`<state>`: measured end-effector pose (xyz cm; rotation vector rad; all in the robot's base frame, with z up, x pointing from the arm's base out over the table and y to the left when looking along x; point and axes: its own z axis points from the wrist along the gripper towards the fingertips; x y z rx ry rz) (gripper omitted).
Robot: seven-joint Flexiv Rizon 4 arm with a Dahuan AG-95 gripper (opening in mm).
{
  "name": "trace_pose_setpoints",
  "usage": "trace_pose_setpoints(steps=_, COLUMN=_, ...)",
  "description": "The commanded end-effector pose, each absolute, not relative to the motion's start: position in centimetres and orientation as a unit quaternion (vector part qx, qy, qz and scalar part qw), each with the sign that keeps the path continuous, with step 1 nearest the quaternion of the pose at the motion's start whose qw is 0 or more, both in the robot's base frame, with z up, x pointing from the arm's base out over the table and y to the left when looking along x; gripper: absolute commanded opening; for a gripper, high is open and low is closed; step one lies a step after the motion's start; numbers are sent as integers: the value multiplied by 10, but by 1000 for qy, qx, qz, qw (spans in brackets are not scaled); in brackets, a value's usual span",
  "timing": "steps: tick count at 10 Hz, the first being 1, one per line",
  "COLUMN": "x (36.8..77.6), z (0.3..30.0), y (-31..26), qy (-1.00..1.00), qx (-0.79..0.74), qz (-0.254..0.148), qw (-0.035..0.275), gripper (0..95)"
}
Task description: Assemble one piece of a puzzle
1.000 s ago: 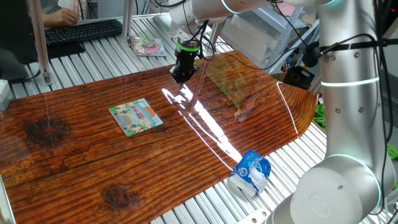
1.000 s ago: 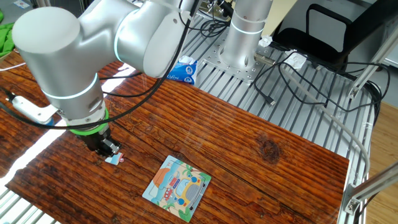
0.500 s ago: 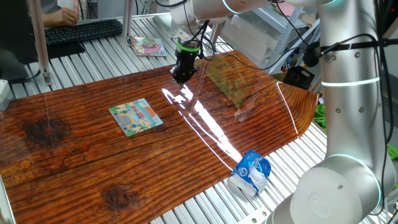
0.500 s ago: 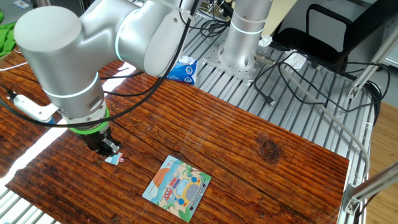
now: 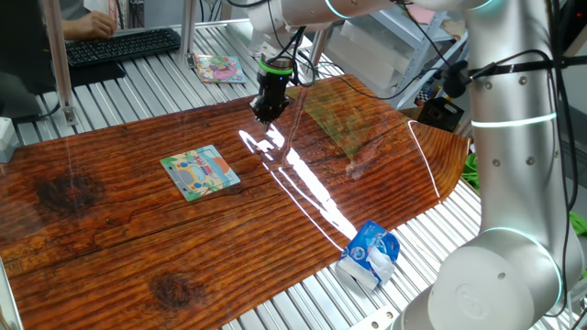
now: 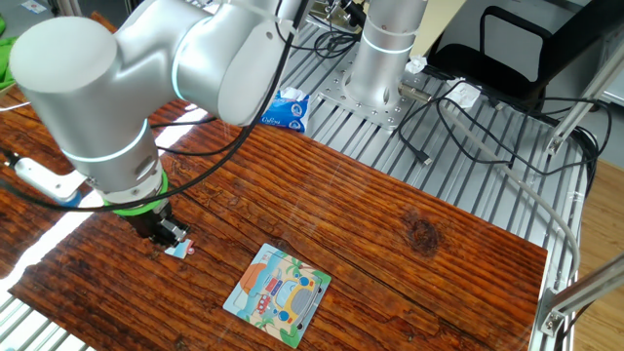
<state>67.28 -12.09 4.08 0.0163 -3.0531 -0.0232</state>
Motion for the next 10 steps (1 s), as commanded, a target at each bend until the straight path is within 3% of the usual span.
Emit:
trace_pose_setpoints(steps=1, x=671, z=41, y=-121, qy=-999, qx=-2, qz=-11, qw=45, gripper=0)
trace_pose_setpoints(steps=2, x=671, z=41, y=-121, qy=-999, qx=-6, qz=-10, qw=46, gripper=0)
trace_pose_setpoints(steps=3, x=671, z=41, y=-121, qy=-999, qx=-10, qz=-10, qw=47, gripper=190)
trace_pose_setpoints(steps=6, x=660, z=39, y=-118, qy=-998, qx=21, qz=-19, qw=50, gripper=190)
trace_pose_setpoints(steps=7, x=657, z=38, y=-118, qy=-998, qx=27, qz=-19, qw=53, gripper=380)
trace_pose_setpoints(steps=10, x=655, z=35, y=-117, qy=-996, qx=62, qz=-21, qw=59, gripper=380)
